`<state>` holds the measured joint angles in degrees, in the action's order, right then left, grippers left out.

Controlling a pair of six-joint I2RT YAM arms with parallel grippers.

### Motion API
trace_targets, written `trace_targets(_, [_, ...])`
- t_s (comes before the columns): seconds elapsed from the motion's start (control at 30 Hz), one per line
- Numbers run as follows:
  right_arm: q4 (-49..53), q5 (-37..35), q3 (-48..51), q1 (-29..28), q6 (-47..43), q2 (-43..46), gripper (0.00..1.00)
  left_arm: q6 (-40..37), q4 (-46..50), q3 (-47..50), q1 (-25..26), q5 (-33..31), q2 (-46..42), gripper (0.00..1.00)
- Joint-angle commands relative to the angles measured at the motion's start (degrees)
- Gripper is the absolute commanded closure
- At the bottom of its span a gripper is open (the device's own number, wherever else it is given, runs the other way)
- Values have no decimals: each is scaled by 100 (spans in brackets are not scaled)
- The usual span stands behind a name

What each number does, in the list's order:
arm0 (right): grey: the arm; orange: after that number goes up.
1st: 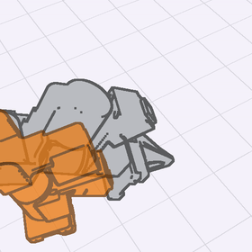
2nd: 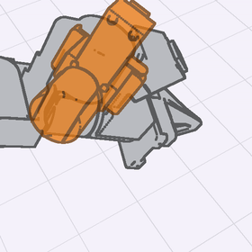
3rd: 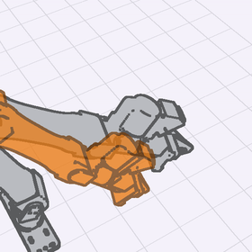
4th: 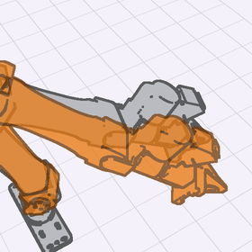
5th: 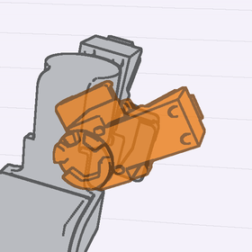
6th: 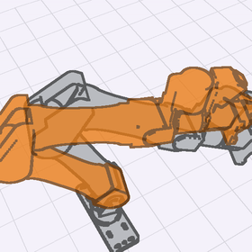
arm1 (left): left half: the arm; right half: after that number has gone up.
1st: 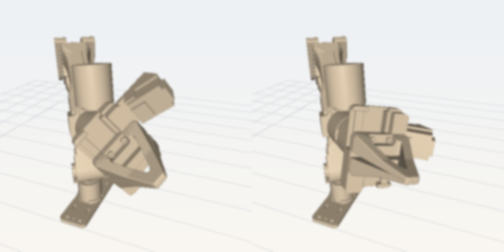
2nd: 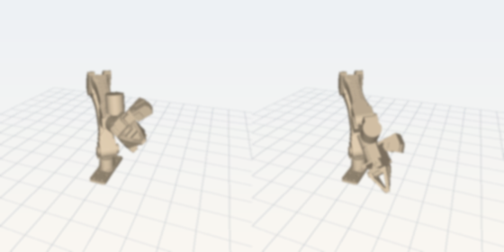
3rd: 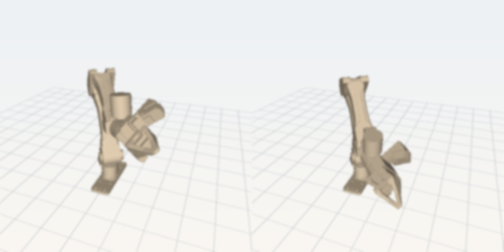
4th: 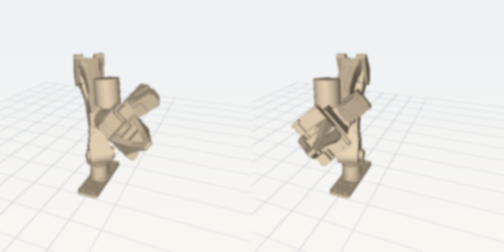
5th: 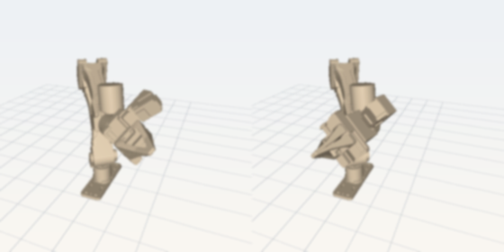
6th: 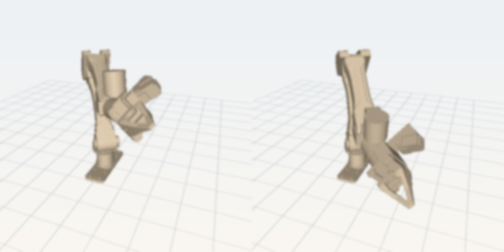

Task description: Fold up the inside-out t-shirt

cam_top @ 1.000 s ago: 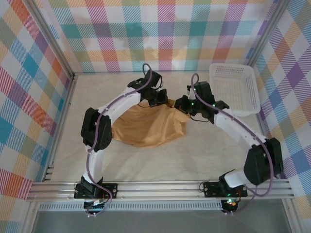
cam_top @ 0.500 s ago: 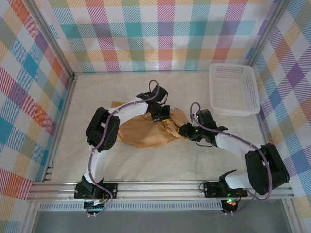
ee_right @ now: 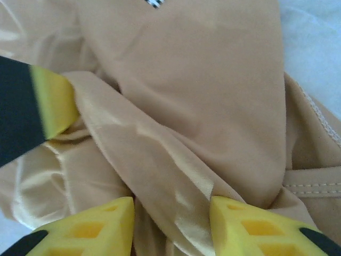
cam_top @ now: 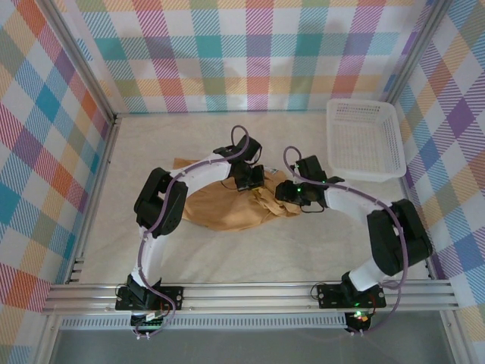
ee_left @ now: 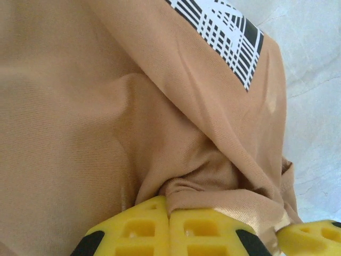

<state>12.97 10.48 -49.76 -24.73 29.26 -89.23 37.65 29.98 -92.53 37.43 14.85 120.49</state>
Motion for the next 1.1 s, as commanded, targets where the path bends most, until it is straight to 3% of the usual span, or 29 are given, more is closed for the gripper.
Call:
trace_targets(0.0, [135, -79, -562, -14, -244, -346, 71, -169, 214, -153, 54, -185, -319, 100])
trace_targets(0.07, [369, -239, -825, -7, -262, -463, 95, -230, 290, -160, 54, -204, -382, 100])
trace_targets(0.1, [457, -301, -919, -5, -263, -426, 100, -285, 372, -160, 54, -239, -441, 92])
trace_targets(0.17, [615, -370, -1041, -5, -237, -239, 100, -410, 539, -115, 62, -443, -608, 74])
trace_targets(0.23, [813, -380, -1168, 3, -206, -24, 100, -457, 682, 14, 63, -667, -843, 65])
trace_targets(0.33, [1083, -244, -1314, 37, -112, 296, 100, -372, 559, 326, 63, -556, -1208, 63])
trace_targets(0.47, [1181, 157, -1358, 133, 120, 678, 100, -77, -137, 749, 149, 106, -1474, 62])
trace_targets(0.67, [1261, 252, -1396, 263, 183, 694, 100, 7, -488, 533, 429, 518, -969, 57])
trace_targets(1.07, [1086, 565, -1248, 304, 371, 839, 100, 28, 450, -475, 608, -681, 124, 60])
